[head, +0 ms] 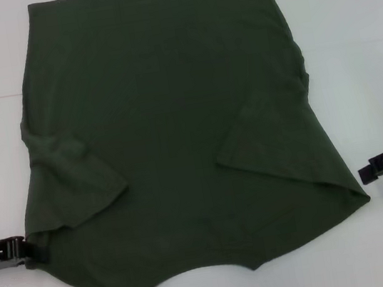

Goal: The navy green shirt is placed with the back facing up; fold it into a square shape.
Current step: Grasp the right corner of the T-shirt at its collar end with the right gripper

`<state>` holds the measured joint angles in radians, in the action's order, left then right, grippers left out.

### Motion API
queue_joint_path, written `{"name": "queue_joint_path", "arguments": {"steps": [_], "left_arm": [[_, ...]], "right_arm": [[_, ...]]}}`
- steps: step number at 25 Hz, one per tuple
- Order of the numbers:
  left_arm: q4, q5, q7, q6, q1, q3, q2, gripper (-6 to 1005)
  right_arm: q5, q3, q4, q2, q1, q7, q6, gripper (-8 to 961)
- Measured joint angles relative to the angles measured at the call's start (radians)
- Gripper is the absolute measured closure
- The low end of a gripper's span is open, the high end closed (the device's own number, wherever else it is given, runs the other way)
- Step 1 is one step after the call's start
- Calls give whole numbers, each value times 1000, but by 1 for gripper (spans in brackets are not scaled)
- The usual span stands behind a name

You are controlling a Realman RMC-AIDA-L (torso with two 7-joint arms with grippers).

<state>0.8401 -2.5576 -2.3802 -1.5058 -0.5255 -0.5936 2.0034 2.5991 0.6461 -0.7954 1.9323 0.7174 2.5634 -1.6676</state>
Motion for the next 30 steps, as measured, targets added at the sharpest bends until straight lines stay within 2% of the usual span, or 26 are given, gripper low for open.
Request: {"name": "queue_joint_path", "arguments": {"steps": [4,12,16,30], "left_arm": [[-2,0,8,0,0,0,0,951],[-2,1,9,-1,4,0,2,951],[-2,1,10,0,4,0,5,951],[-3,1,13,0,5,0,6,952]], "right_arm": [[8,14,10,10,14,7,17,68],[10,56,76,12,3,1,132,68],[11,81,97,24,4,-4,174,68],[12,109,101,46,8,-7,217,68]]}}
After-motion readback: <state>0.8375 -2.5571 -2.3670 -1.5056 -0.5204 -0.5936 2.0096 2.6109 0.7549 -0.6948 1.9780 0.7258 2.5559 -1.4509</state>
